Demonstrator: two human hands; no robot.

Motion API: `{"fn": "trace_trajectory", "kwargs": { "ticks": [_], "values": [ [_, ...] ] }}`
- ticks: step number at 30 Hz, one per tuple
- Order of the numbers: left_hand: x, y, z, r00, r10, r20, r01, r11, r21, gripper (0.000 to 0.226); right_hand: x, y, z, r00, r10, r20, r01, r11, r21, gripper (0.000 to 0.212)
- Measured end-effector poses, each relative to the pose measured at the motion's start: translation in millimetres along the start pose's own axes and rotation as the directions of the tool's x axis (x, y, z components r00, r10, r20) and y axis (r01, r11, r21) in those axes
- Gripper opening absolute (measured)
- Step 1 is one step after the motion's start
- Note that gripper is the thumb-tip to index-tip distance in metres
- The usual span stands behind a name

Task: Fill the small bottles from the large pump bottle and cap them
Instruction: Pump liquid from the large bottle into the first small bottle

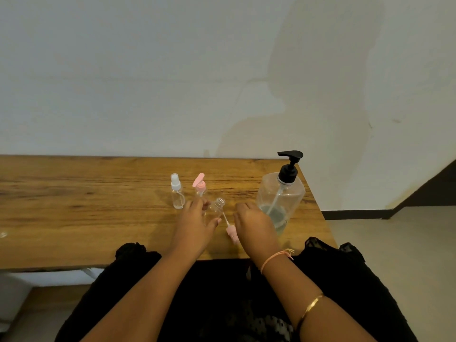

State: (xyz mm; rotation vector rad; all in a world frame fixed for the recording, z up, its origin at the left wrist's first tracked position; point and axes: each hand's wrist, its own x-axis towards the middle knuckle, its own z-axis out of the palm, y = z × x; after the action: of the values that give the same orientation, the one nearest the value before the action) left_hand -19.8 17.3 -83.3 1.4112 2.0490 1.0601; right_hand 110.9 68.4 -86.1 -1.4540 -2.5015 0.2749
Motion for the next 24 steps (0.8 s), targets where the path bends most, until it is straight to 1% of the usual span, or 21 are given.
{"fn": "trace_trajectory", "kwargs": {
  "ticks": [3, 7, 9, 12, 15, 16, 18, 19, 21, 23, 24],
  "values": [
    [0, 0, 4, 0.999, -0.031, 0.027, 0.031, 1.0, -0.002, 0.041, -3, 1, -10, 0.999, 0.03, -0.026, -0.028, 0.998, 0.065, 0.018],
    [1, 2, 8, 0.999, -0.036, 0.031, 0.036, 0.999, 0.011, 0.041, -4, 4, -21, 0.996, 0.039, -0.08, -0.029, 0.991, 0.127, 0.021],
    [1, 7, 9, 0.999, -0.028, 0.017, 0.028, 1.0, -0.003, 0.041, -3, 6, -28, 0.986, 0.021, -0.165, 0.008, 0.985, 0.174, 0.02],
    [2, 18, 10, 1.0, 0.018, -0.022, -0.02, 0.998, -0.058, 0.041, -4, 7, -43, 0.944, -0.039, -0.327, 0.121, 0.964, 0.235, 0.014],
    [3, 29, 15, 0.995, 0.082, -0.06, -0.089, 0.987, -0.132, 0.035, -7, 9, -62, 0.851, -0.099, -0.516, 0.243, 0.945, 0.218, 0.011],
    [2, 32, 15, 0.992, 0.101, -0.074, -0.112, 0.979, -0.168, 0.033, -9, 10, -69, 0.81, -0.115, -0.575, 0.279, 0.938, 0.206, 0.014],
    [2, 40, 17, 0.983, 0.144, -0.11, -0.165, 0.963, -0.215, 0.034, -13, 13, -83, 0.702, -0.129, -0.7, 0.325, 0.933, 0.153, 0.018],
    [2, 43, 18, 0.979, 0.158, -0.129, -0.184, 0.957, -0.223, 0.035, -14, 14, -88, 0.648, -0.129, -0.751, 0.329, 0.936, 0.124, 0.018],
    [2, 48, 18, 0.973, 0.173, -0.153, -0.207, 0.946, -0.25, 0.036, -14, 17, -94, 0.564, -0.112, -0.819, 0.302, 0.95, 0.078, 0.017],
    [2, 53, 19, 0.97, 0.183, -0.16, -0.223, 0.932, -0.286, 0.038, -11, 23, -96, 0.512, -0.082, -0.855, 0.248, 0.967, 0.056, 0.017],
    [3, 55, 19, 0.968, 0.191, -0.162, -0.233, 0.927, -0.295, 0.039, -9, 26, -97, 0.507, -0.068, -0.86, 0.223, 0.973, 0.054, 0.018]
  ]
}}
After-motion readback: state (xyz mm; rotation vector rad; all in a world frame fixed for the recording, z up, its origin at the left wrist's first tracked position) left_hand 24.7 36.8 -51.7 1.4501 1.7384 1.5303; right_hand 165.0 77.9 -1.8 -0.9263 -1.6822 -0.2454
